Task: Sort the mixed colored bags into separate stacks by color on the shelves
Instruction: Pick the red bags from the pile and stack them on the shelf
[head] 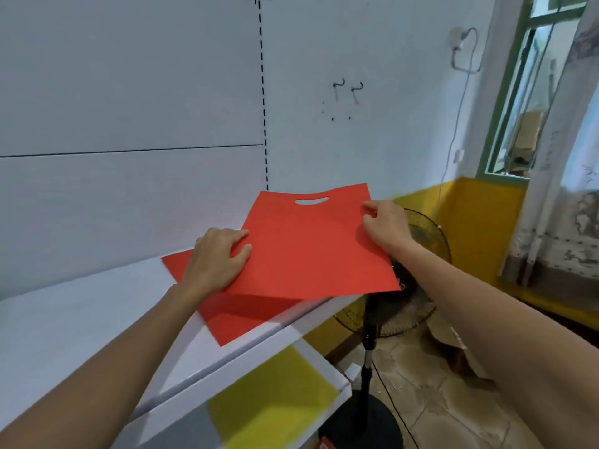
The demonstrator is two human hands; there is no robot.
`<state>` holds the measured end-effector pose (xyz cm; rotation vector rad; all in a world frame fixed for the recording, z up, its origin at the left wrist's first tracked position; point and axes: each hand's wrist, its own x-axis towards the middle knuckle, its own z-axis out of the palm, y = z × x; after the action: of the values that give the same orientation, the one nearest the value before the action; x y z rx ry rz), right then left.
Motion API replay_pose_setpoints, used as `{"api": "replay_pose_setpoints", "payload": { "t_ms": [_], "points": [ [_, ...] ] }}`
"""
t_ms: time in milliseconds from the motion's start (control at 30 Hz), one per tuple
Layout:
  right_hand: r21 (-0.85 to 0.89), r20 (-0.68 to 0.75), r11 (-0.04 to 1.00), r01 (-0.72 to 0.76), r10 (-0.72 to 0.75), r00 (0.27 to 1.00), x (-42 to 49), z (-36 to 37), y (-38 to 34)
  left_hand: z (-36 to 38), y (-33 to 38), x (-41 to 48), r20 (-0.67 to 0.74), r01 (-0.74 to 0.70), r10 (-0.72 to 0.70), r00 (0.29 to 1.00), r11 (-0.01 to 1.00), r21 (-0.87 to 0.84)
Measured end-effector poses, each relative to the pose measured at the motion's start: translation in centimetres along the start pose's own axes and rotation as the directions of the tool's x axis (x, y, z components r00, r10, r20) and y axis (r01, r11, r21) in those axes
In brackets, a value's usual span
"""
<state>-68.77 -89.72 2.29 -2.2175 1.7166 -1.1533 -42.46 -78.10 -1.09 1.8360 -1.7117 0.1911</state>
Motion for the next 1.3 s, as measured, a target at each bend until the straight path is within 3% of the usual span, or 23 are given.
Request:
{"api": "replay_pose_setpoints", "payload": {
  "t_ms": [200, 367, 667, 800, 900, 1133, 1300],
  "points": [
    [0.167, 0.172, 0.935, 0.312, -0.339, 0.925, 8.0, 5.7, -3.4, -1.2, -1.1, 0.1, -0.215, 0.269, -0.248, 0.944, 0.96, 0.074],
    [0.271, 0.237, 0.853, 0.446, -0.508, 0.828, 10.6, 8.2, -5.5, -1.8, -0.1, -1.1, -0.326, 0.446, -0.39, 0.861, 0.888, 0.116],
    [0.279, 0.405, 0.852, 0.443, -0.523, 0.75, 7.6, 11.7, -3.8, 0.2, 1.8, -5.5, -0.306, 0.526, -0.458, 0.835, 0.826, 0.2],
    [0.204, 0.525, 0.86, 0.468, -0.5, 0.689, 5.6, 13.9, -2.0, 2.2, 1.6, -7.5, -0.171, 0.538, -0.51, 0.843, 0.791, 0.291],
    [0.086, 0.611, 0.869, 0.488, -0.433, 0.663, 4.6, 14.6, -1.1, 2.4, 1.5, -7.8, -0.12, 0.585, -0.577, 0.808, 0.758, 0.29],
    [0.078, 0.578, 0.864, 0.498, -0.446, 0.683, 4.4, 15.4, -1.3, 2.6, 1.5, -7.8, -0.139, 0.685, -0.67, 0.729, 0.713, 0.15],
    [0.053, 0.544, 0.856, 0.514, -0.456, 0.705, 4.1, 15.9, -1.5, 2.8, 1.6, -7.4, -0.142, 0.688, -0.674, 0.726, 0.707, 0.165]
  ]
}}
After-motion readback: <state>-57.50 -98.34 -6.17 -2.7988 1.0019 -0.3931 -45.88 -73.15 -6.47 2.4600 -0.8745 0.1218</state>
